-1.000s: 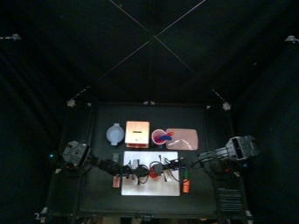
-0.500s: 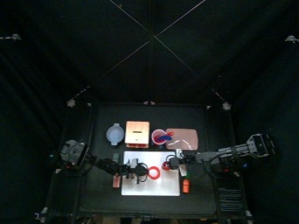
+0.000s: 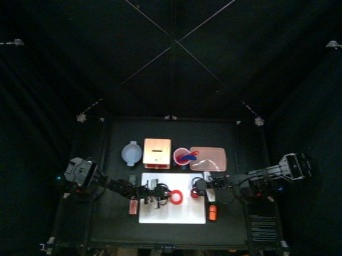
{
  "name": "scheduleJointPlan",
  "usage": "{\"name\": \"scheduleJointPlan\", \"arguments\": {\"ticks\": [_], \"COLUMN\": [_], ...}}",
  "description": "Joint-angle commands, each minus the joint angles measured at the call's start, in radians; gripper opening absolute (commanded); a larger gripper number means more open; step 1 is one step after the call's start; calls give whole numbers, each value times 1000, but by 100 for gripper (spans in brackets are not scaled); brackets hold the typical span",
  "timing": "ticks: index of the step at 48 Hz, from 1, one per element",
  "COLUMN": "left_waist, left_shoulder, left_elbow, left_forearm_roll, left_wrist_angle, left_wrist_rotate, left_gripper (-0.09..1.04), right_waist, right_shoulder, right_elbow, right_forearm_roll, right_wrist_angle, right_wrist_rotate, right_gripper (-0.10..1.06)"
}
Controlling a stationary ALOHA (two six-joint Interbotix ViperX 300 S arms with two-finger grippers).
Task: Get the cutter from the drawer then cut the dough then place the extra dough in the bowl
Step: Place the extra dough in the bowl
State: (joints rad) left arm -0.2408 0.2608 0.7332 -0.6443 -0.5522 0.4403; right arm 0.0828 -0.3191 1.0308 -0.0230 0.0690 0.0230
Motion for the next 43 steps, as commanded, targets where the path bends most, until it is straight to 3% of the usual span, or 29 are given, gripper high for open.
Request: {"name": "scheduleJointPlan", "arguments": {"ticks": [1, 12, 27, 43], "left_waist": [5, 8, 18, 75], "left_shoulder": [-23, -57, -57, 71], "left_elbow": [-20, -9, -17, -140], "left_forearm_roll": [-12, -46, -21, 71], "left_wrist_angle": [-9, -15, -69, 104], "left_wrist_rotate": [-2, -2, 8, 3], "left_gripper": [90, 91, 91, 90], "right_waist": [0, 41, 43, 37], "right_shoulder": [-15, -12, 8, 9], "right_elbow": [-29, -81, -86, -94], "right_forearm_roll": [17, 32, 40, 28], "right_wrist_angle": [-5, -3, -3, -5], "right_wrist_rotate": [-3, -5, -2, -6], "right_gripper": [84, 84, 84, 84]}}
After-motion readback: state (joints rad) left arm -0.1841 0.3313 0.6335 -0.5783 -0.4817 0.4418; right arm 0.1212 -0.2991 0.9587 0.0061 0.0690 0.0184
